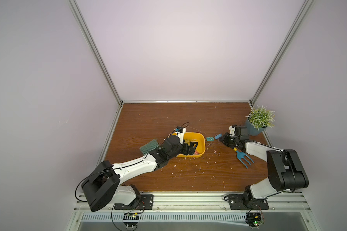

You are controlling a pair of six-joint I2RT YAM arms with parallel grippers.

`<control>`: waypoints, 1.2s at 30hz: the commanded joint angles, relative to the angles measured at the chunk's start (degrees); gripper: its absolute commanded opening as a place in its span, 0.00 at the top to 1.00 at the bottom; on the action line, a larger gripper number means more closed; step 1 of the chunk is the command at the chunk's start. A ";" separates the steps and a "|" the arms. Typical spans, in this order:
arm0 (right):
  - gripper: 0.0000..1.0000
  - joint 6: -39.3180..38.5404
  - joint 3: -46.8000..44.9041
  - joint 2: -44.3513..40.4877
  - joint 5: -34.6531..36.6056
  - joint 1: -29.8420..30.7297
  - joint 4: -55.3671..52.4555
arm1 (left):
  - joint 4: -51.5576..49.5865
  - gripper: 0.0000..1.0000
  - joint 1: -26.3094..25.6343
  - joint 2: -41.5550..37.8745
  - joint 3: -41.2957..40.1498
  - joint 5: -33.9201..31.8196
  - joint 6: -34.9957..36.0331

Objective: Take out the binder clips from the storage box
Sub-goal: Place the binder clip at the center of the board.

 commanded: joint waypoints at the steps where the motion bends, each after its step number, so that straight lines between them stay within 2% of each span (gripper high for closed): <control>1: 1.00 0.82 0.47 0.76 -1.76 -0.07 1.79 | 0.25 0.00 -0.44 -1.25 -0.09 -0.94 0.40; 6: 0.99 0.05 -0.68 1.08 -1.56 -0.07 1.37 | 0.16 0.00 -0.40 -1.29 -0.18 -1.07 0.52; 11: 0.93 -1.29 -0.81 0.84 -2.94 -0.07 -0.32 | 0.07 0.00 -0.46 -1.33 -0.09 -1.08 0.60; 18: 0.85 -4.37 -0.23 -1.03 -1.26 -0.11 -4.37 | -0.14 0.00 -0.42 -1.58 -0.10 -1.36 0.65; 26: 0.82 -9.42 1.64 -2.59 1.02 -0.15 -10.65 | -0.37 0.00 -0.47 -2.12 -0.41 -1.57 0.66; 28: 0.81 -10.58 1.99 -4.12 1.90 -0.07 -12.58 | -0.53 0.00 -0.42 -2.52 -0.66 -1.84 0.76; 31: 0.80 -11.62 2.19 -8.02 7.39 -0.14 -14.66 | -0.63 0.00 -0.40 -2.93 -0.86 -2.25 0.84; 36: 0.79 -12.83 2.11 -16.54 7.37 0.91 -14.87 | -1.19 0.00 -0.41 -4.00 -1.28 -3.70 1.17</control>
